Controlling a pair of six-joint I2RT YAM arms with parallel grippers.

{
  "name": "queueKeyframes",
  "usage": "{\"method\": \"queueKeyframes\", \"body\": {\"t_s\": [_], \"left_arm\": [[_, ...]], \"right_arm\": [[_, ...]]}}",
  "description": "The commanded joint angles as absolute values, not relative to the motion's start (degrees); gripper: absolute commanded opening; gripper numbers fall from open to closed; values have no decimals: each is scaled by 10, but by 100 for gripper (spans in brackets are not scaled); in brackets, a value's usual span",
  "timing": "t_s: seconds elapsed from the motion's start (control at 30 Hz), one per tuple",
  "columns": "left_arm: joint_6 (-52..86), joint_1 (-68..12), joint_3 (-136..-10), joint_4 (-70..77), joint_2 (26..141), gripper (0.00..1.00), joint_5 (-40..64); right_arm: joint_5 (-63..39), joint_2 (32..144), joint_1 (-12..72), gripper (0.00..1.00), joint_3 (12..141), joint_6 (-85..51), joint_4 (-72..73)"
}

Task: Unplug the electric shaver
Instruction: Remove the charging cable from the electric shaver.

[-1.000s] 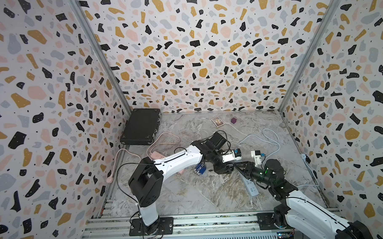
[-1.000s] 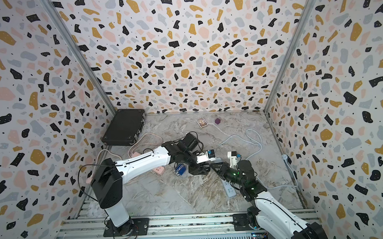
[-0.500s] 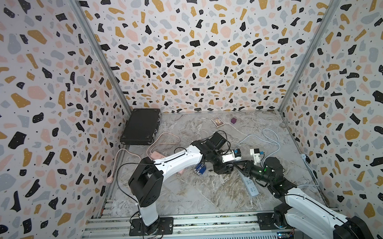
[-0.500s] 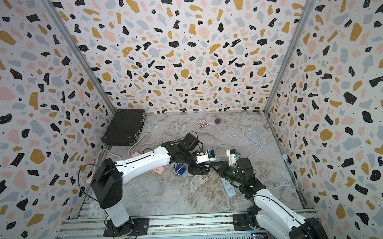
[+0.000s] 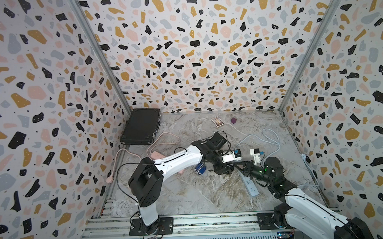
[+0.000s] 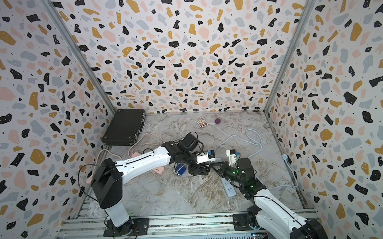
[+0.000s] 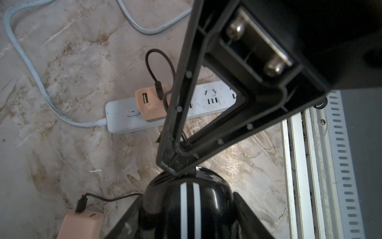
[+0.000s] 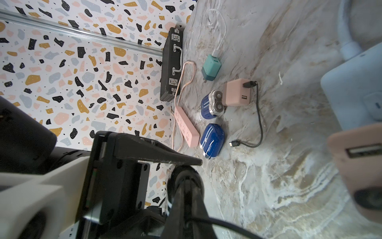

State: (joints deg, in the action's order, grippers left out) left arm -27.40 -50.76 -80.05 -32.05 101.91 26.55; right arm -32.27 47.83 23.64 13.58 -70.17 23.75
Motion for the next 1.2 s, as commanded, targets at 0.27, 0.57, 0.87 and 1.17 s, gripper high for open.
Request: {"method": "queueKeyframes", "body": {"t_s": [0.27, 0.57, 0.87, 1.17], "left_arm": [[-276, -510, -802, -316, 1017, 50, 271], [-282, -509, -789, -320, 1004, 47, 269], [-284, -509, -771, -321, 990, 43, 269], [-284, -506, -754, -315, 978, 43, 265]], "right_arm": [[-318, 463, 238, 0, 160, -690, 231], [-302, 435, 236, 0, 159, -674, 181], [-298, 429, 230, 0, 158, -665, 162], [-291, 413, 221, 0, 161, -655, 138]]}}
